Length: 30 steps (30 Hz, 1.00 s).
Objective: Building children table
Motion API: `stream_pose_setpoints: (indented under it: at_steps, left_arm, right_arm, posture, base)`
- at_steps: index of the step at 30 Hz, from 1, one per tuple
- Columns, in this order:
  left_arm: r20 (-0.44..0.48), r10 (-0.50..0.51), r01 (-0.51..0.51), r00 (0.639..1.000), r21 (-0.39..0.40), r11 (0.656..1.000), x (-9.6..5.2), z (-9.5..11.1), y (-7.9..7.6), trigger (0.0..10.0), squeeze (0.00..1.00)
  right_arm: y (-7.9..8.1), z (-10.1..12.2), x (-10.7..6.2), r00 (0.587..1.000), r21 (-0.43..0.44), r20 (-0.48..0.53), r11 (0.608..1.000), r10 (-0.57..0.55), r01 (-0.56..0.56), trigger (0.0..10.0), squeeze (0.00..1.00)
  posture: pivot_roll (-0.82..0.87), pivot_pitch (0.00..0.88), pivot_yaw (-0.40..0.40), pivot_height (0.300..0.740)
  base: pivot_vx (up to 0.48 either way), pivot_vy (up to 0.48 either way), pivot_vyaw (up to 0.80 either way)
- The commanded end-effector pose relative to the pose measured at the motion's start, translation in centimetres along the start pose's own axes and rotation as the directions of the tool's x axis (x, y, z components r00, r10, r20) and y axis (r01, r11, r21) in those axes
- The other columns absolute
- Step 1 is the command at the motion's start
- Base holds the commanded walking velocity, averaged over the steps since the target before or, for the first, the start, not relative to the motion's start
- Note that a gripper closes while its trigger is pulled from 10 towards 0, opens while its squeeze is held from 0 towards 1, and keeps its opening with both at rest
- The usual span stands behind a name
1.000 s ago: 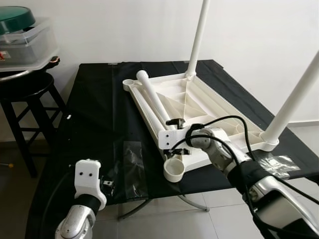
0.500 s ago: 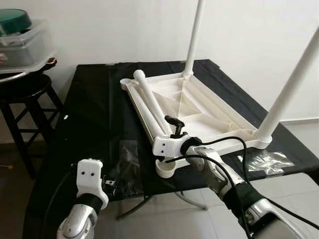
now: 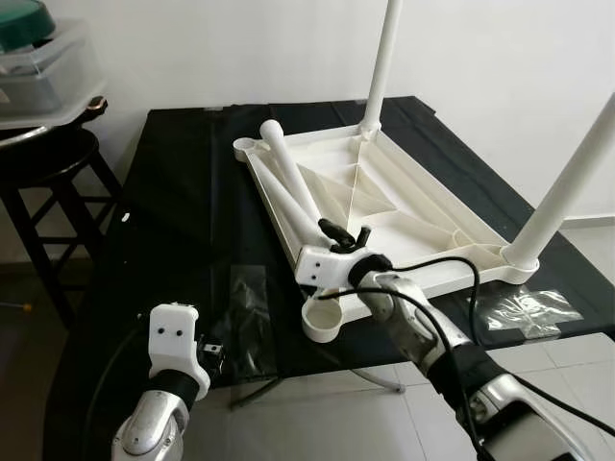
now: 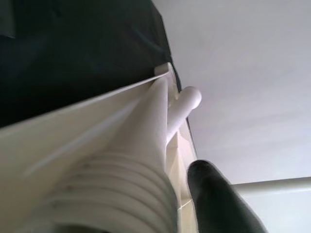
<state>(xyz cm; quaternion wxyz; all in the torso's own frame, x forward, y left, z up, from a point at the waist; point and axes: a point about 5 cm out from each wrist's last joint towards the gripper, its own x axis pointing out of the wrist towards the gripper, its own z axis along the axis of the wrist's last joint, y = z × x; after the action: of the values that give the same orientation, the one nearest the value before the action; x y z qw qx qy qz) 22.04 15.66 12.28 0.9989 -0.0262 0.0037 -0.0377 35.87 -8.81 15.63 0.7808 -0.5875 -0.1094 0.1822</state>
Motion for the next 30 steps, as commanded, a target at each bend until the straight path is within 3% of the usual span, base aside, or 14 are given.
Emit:
stream_pose_setpoints:
  at_steps: [1,11,17,20,21,22,23,24,25,26,27,28,29,30]
  left_arm:
    - [-0.012,0.002,-0.003,1.000,-0.012,1.000,-0.1,-0.3,0.0,10.0,0.00]
    - [-0.011,-0.002,0.002,1.000,-0.042,0.999,0.1,0.0,0.3,10.0,0.00]
    - [0.029,-0.001,0.003,1.000,-0.070,0.998,0.6,1.1,0.8,10.0,0.00]
    - [0.069,-0.005,0.012,0.998,-0.108,0.994,1.2,2.2,1.0,10.0,0.00]
    - [0.130,-0.007,0.031,0.992,-0.178,0.984,1.9,3.8,1.4,10.0,0.00]
    - [0.130,-0.007,0.031,0.992,-0.178,0.984,1.9,3.8,1.4,10.0,0.00]
    - [0.201,-0.019,0.071,0.979,-0.257,0.964,2.6,5.8,1.7,10.0,0.00]
    - [0.201,-0.019,0.071,0.979,-0.257,0.964,2.6,5.8,1.7,10.0,0.00]
    - [0.323,-0.042,0.168,0.946,-0.376,0.911,3.5,9.0,2.1,10.0,0.00]
    - [0.410,-0.064,0.260,0.910,-0.442,0.859,4.0,11.4,2.4,10.0,0.00]
    - [0.410,-0.064,0.260,0.910,-0.442,0.859,4.0,11.4,2.4,10.0,0.00]
    - [0.489,-0.083,0.353,0.868,-0.490,0.797,4.3,13.6,2.6,10.0,0.00]
    - [0.489,-0.083,0.353,0.868,-0.490,0.797,4.3,13.6,2.6,10.0,0.00]
    - [0.544,-0.094,0.426,0.834,-0.526,0.736,4.5,15.1,2.7,10.0,0.00]
  right_arm:
    - [-1.1,-0.4,0.1,0.998,-0.010,-0.006,0.998,-0.058,0.058,0.0,0.00]
    - [-3.1,-0.6,0.3,0.988,-0.008,0.004,0.988,-0.155,0.155,0.0,0.00]
    - [-5.0,0.6,0.3,0.968,0.048,0.091,0.972,-0.234,0.231,0.0,0.00]
    - [-6.1,1.1,0.2,0.951,0.101,0.136,0.958,-0.279,0.267,0.0,0.00]
    - [-7.5,1.8,-0.1,0.922,0.215,0.182,0.929,-0.342,0.302,0.0,0.00]
    - [-7.5,1.8,-0.1,0.922,0.215,0.182,0.929,-0.342,0.302,0.0,0.00]
    - [-9.1,2.4,-0.5,0.895,0.350,0.223,0.889,-0.386,0.296,0.0,0.00]
    - [-9.1,2.4,-0.5,0.895,0.350,0.223,0.889,-0.386,0.296,0.0,0.00]
    - [-12.0,2.5,-0.9,0.862,0.588,0.222,0.768,-0.455,0.253,0.0,0.00]
    - [-14.1,2.5,-1.4,0.831,0.738,0.239,0.650,-0.503,0.181,0.0,0.00]
    - [-14.1,2.5,-1.4,0.831,0.738,0.239,0.650,-0.503,0.181,0.0,0.00]
    - [-16.1,2.3,-2.0,0.801,0.852,0.272,0.520,-0.533,0.056,0.0,0.00]
    - [-16.1,2.3,-2.0,0.801,0.852,0.272,0.520,-0.533,0.056,0.0,0.00]
    - [-17.1,2.3,-2.6,0.776,0.902,0.356,0.409,-0.520,-0.139,8.4,0.00]
  posture:
    - [0.04,0.054,-0.006,0.740]
    - [0.03,0.049,-0.003,0.740]
    - [0.03,0.043,0.000,0.740]
    - [0.02,0.038,0.005,0.740]
    - [0.02,0.035,0.007,0.740]
    - [0.02,0.035,0.007,0.740]
    - [0.01,0.033,0.013,0.740]
    - [0.01,0.033,0.013,0.740]
    - [0.01,0.027,0.022,0.740]
    - [0.01,0.026,0.023,0.740]
    - [0.01,0.026,0.023,0.740]
    - [0.00,0.021,0.027,0.740]
    - [0.00,0.021,0.027,0.740]
    - [0.00,0.017,0.031,0.740]
  base:
    - [0.000,0.000,0.00]
    - [0.000,0.000,0.00]
    - [0.000,0.000,0.00]
    - [0.000,0.000,0.00]
    - [0.000,0.000,0.00]
    - [0.000,0.000,0.00]
    - [0.000,0.000,0.00]
    - [0.000,0.000,0.00]
    - [0.000,0.000,0.00]
    - [0.000,0.000,0.00]
    - [0.000,0.000,0.00]
    - [0.000,0.000,0.00]
    - [0.000,0.000,0.00]
    - [0.000,0.000,0.00]
